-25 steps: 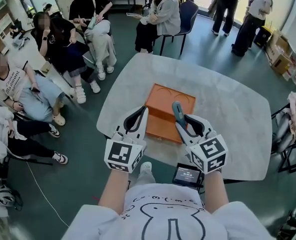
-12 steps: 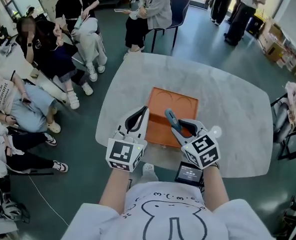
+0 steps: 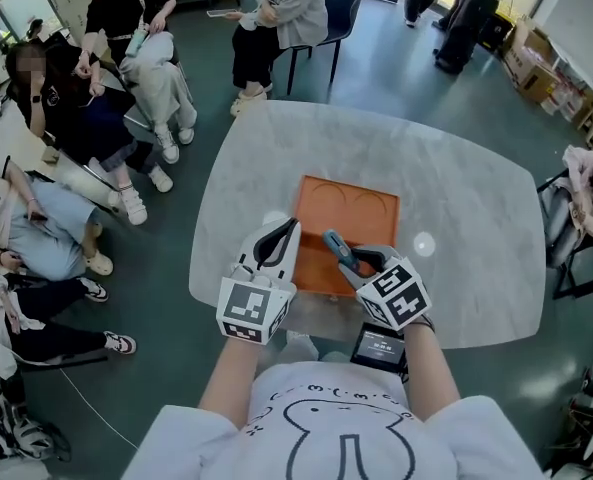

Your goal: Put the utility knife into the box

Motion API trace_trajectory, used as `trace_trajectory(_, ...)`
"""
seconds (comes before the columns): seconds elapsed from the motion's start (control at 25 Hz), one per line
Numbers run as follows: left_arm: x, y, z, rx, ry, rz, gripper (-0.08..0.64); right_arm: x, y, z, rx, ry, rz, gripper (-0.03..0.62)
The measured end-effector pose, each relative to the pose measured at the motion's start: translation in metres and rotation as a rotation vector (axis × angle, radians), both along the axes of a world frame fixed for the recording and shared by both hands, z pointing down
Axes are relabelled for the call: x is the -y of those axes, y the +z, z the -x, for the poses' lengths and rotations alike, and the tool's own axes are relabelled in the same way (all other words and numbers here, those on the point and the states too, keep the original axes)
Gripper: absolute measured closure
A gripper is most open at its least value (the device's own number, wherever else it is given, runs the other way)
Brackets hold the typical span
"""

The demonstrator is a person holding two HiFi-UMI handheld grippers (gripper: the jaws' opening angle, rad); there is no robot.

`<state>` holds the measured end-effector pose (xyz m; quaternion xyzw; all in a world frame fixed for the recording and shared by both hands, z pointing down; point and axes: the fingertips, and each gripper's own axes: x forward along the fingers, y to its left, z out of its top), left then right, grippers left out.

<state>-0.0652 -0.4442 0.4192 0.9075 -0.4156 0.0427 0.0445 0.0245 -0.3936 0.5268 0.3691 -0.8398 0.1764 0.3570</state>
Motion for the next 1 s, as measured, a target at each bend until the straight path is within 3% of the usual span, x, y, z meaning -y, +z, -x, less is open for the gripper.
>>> trace_trajectory(0.56,0.004,0.012,-0.005,-0.035,-0.001,0.043,0.545,-0.007,0.069,0.008,-0.126,-0.11,0.205,0.459)
trace_trajectory(1.0,0.001,0.019,0.003,-0.011,-0.026,0.056,0.545,-0.006,0.1,0.017,-0.226,-0.185,0.275,0.459)
